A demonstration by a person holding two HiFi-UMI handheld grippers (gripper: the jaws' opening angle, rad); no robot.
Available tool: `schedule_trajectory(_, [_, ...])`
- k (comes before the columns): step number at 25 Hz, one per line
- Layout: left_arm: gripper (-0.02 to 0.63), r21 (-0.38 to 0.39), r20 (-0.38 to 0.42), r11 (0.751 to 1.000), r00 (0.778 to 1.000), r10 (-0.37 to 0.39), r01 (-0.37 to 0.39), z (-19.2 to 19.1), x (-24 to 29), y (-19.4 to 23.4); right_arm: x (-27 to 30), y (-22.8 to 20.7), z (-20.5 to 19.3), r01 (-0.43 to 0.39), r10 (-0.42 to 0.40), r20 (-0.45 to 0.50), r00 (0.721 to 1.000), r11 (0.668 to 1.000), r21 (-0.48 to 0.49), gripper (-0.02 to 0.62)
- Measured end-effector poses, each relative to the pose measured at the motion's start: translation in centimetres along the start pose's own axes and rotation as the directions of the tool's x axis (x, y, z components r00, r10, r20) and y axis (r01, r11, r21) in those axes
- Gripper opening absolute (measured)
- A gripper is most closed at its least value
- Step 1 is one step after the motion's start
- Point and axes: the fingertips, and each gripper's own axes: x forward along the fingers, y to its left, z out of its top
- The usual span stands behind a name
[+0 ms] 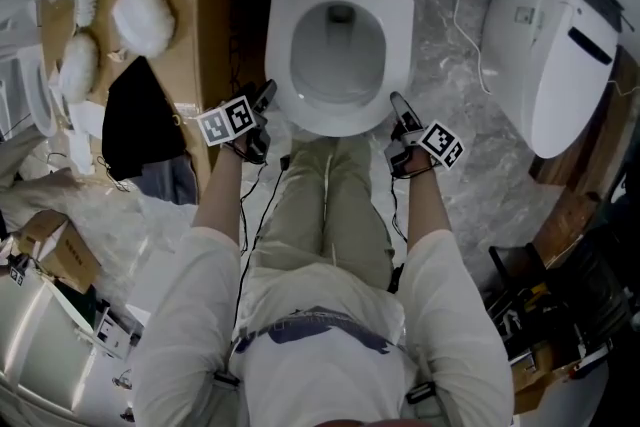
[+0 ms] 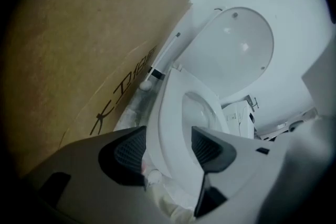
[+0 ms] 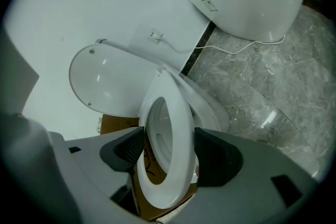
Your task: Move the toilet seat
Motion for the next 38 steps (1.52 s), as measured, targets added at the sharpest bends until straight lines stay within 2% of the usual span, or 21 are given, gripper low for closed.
schedule_trajectory(6, [0.256, -0.054, -0.055, 0.997, 0.996, -0.066, 0.063, -1.9, 1.1, -1.1, -0.3, 0.2, 0.2, -0.017, 0.016, 0.015, 1.000, 1.000, 0.023, 0.304])
schedule_trajectory(16, [0.264, -0.098, -0.060, 0.989, 0.991, -0.117, 0.111, -1.6, 1.0, -2.5, -0.8, 0.9, 0.5, -0.030, 0.029, 0.020, 0.999, 0.998, 0.048, 0.296])
schedule_trajectory(25, [0.264, -0.133, -0.037, 0.980, 0.987, -0.157, 0.151, -0.3, -0.6, -3.8, -2.0, 3.0, 1.2, -0.068, 0.066, 0.028, 0.997, 0.996, 0.052, 0.285])
schedule_trajectory(34, [0.264, -0.131, -0.016, 0.977, 0.985, -0.174, 0.171, 1.9, -3.1, -6.0, -3.7, 6.3, 2.4, -0.114, 0.111, 0.047, 0.993, 0.992, 0.056, 0.281])
schedule_trajectory(38, [0.264, -0.135, 0.007, 0.973, 0.982, -0.187, 0.186, 3.3, -4.1, -7.1, -4.4, 8.3, 3.4, -0.144, 0.142, 0.055, 0.988, 0.989, 0.030, 0.281])
